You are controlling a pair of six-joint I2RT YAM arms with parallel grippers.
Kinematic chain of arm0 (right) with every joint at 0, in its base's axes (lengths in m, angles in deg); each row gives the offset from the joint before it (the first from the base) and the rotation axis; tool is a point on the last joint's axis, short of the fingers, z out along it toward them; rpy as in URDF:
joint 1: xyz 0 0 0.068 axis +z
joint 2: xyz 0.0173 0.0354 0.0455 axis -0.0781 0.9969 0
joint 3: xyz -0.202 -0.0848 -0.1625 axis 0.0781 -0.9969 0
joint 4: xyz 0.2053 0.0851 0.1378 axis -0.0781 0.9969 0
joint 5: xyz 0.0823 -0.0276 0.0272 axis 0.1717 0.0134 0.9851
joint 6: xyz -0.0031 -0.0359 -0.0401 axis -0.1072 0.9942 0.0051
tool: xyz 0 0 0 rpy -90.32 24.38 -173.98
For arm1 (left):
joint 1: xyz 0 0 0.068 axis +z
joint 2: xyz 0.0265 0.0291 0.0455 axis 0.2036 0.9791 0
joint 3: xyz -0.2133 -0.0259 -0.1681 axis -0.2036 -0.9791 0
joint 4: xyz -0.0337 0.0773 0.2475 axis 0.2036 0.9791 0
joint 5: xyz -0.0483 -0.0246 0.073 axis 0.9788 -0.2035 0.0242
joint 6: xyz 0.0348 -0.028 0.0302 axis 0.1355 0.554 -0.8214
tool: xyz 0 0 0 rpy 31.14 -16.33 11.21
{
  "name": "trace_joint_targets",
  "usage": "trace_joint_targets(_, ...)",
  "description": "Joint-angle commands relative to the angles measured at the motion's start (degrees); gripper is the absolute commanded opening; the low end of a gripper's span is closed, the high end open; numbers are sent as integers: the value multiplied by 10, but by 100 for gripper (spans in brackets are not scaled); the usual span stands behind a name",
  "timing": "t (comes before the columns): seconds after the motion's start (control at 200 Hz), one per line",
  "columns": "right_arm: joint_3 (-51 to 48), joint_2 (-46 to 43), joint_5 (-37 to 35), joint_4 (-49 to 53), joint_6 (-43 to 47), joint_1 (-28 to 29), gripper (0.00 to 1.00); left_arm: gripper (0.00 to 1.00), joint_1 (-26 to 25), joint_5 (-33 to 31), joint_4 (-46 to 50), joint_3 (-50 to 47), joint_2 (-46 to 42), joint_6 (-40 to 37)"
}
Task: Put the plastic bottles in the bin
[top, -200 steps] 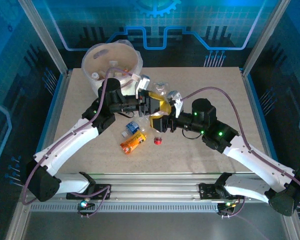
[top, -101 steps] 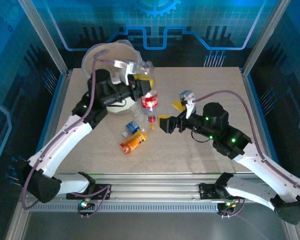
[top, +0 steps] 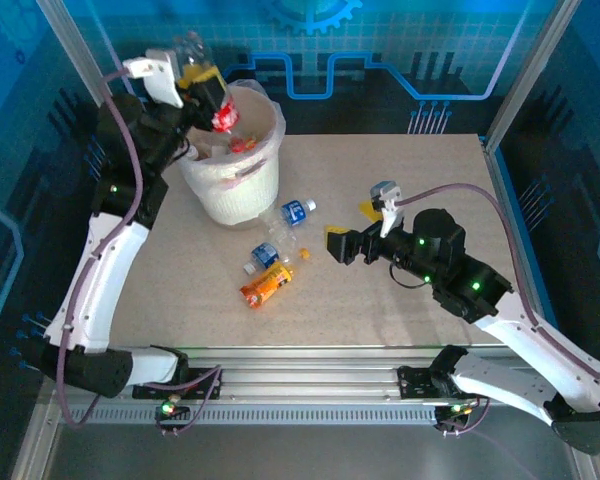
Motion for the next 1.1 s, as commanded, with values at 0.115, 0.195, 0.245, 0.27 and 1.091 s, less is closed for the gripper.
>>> trace_joint_targets(0.115, -1, 9, -7, 10, -13, -1, 100, 20, 64, -64, 8, 49, 72, -67)
trace_joint_targets(0.195, -1, 12, -7, 12, -14, -1, 100, 20, 76, -66, 2, 51, 92, -76)
trace_joint_targets(0.245, -1, 13, -7, 13, -15, -1, 100, 21, 78, -67, 0, 51, 104, -86)
trace_joint_targets(0.27, -1, 13, -7, 13, -15, -1, 100, 21, 78, -67, -1, 50, 109, -91)
trace_joint_targets(1.091, -4, 24, -13, 16, -29, -1, 100, 31, 78, -62, 23, -53, 176, -132)
